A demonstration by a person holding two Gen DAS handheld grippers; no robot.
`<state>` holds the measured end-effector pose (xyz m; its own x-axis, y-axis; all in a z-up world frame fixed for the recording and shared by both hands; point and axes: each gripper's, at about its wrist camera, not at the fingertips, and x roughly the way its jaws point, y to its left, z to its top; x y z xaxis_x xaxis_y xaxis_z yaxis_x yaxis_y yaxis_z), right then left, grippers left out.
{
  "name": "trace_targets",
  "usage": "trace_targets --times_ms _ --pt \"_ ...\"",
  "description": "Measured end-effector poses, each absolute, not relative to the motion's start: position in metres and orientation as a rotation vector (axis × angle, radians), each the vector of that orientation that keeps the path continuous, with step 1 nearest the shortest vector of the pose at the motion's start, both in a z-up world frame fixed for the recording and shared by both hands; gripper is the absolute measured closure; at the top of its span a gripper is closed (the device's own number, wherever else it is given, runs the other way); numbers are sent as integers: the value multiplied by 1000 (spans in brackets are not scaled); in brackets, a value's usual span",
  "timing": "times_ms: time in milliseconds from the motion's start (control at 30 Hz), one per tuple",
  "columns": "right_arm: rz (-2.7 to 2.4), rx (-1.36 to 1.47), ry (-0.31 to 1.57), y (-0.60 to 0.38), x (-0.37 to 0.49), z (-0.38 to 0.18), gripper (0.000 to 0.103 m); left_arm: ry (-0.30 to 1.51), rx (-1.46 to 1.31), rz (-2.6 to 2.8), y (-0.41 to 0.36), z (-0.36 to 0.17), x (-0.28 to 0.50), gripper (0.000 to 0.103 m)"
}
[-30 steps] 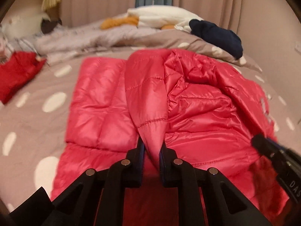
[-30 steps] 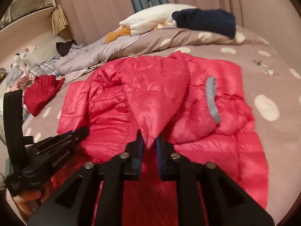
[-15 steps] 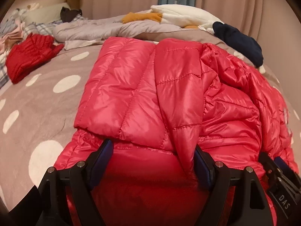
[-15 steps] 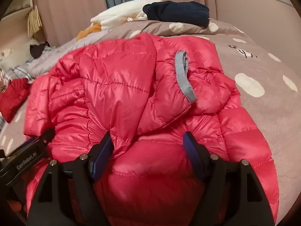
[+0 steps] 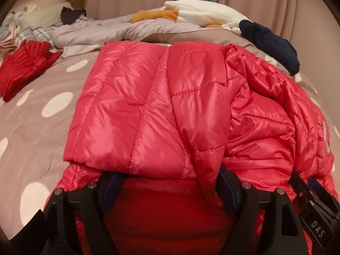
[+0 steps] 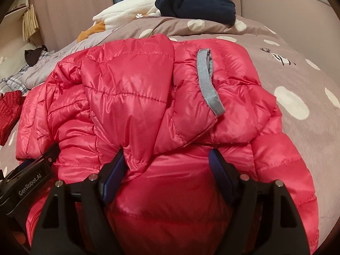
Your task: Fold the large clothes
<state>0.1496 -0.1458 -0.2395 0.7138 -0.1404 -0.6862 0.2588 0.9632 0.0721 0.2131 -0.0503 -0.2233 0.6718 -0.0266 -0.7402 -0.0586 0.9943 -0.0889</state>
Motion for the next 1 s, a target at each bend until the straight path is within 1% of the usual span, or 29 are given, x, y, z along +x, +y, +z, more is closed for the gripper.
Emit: trace_targets --times_ms 200,333,433,533,567,633,700,800,900,1000 --pt "-212 185 735 -157 144 -237 24 827 -119 19 -48 -219 205 23" --pt "-190 243 715 -163 133 -229 22 810 -233 -13 -30 -210 186 23" --pt "-147 342 690 -177 113 -217 18 805 -322 -35 -15 -199 162 23" --pt "-121 453 636 -217 53 -200 14 748 -381 -24 1 -182 132 22" --pt "-132 440 607 -219 34 -190 13 715 -406 -4 9 -176 120 21" --pt "-163 393 543 -234 11 -181 10 662 -467 59 27 -171 95 11" --pt "-241 337 477 -231 -17 -174 1 642 -514 122 44 -172 74 10" --pt "-292 331 447 -262 -36 -185 0 640 -610 158 70 -180 47 10" --pt "-279 453 468 -289 -52 -206 0 628 -719 156 88 -190 25 10" --pt "-284 572 478 -310 -55 -230 0 628 -746 128 92 -200 14 10"
